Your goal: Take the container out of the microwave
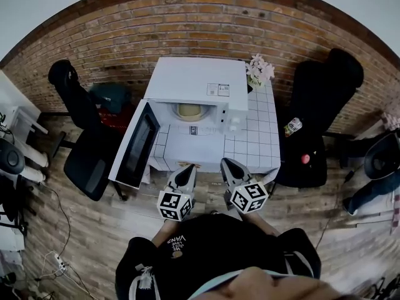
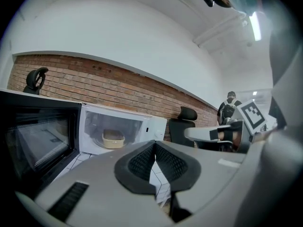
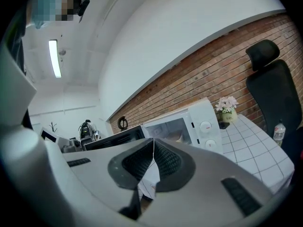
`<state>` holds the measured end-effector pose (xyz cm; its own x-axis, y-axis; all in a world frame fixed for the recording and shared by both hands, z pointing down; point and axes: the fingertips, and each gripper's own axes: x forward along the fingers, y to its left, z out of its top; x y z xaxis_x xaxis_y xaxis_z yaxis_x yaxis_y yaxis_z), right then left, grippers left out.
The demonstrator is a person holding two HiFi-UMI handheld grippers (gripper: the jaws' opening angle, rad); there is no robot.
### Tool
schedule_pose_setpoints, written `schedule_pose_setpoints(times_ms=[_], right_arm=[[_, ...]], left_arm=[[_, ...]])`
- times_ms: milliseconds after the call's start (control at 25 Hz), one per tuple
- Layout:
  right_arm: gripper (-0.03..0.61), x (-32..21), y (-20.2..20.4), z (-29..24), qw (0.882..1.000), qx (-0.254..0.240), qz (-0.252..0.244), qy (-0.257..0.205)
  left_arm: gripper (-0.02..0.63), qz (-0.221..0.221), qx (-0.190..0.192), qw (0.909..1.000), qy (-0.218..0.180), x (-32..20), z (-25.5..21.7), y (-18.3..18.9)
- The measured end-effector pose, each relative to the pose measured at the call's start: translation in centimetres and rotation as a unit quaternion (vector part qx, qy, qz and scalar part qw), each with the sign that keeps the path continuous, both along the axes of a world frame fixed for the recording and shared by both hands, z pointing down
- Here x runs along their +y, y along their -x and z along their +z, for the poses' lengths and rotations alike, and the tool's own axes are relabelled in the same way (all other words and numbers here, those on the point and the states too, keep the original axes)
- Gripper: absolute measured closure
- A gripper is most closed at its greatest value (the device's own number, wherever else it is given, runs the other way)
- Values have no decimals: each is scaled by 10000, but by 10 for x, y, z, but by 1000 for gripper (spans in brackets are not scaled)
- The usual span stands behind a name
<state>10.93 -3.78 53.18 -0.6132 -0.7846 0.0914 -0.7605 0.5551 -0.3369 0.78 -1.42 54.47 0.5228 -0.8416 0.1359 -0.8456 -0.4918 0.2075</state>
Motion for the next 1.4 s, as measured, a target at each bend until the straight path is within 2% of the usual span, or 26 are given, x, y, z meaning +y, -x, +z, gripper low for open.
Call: schedule_pose_setpoints(times_ms=[280,720,1400], right_arm=[[574,-6,-14,0,9998,-90,-163,36],[574,-24,-9,4,9999,-57,-136,56],[572,-95,19,14,9998,1,142,150]], left_arm=[[603,-124,-48,9999,-5,-2,-2,-16],[603,24,-82,10000,22,-28,-1,-18],[603,225,-63,9997,76,-107,8,15]])
